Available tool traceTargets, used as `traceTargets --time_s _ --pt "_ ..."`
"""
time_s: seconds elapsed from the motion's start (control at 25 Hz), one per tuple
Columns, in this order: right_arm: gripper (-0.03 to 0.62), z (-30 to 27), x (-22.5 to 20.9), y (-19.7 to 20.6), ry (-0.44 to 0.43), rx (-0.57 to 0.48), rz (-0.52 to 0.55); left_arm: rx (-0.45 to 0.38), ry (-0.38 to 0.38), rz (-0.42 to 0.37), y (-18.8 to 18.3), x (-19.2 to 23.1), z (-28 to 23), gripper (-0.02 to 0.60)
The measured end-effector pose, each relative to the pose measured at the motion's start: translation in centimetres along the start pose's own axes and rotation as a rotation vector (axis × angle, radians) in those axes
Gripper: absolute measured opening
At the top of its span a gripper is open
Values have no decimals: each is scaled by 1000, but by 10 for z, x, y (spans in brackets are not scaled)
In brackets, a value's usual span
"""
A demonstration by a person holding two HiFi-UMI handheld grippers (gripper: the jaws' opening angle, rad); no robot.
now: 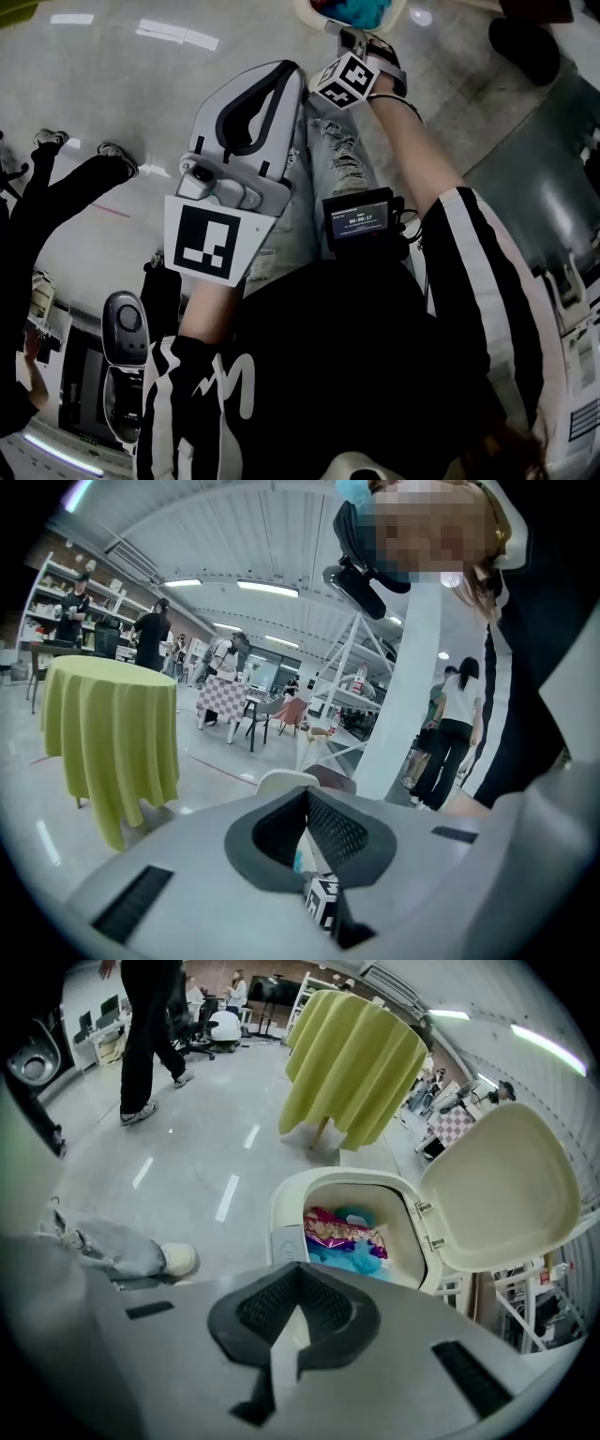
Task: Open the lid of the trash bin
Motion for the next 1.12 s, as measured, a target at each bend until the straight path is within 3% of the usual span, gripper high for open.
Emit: traceTargets --time_s 0.6,1.12 --pt "3 1 -17 5 -125 -41 -196 -66 19 18 -4 1 -6 6" --pt "3 20 -15 3 -108 -143 -259 -67 29 2 -6 -1 -6 8"
Point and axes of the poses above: the fingertips, and each gripper's own axes: z backward along the fingers, x to its left, y out of its underside, the point moved 8 cm from there along z, backward along the fingers, and after that the axes turned 9 degrees about -y, right-handed, at the moved point
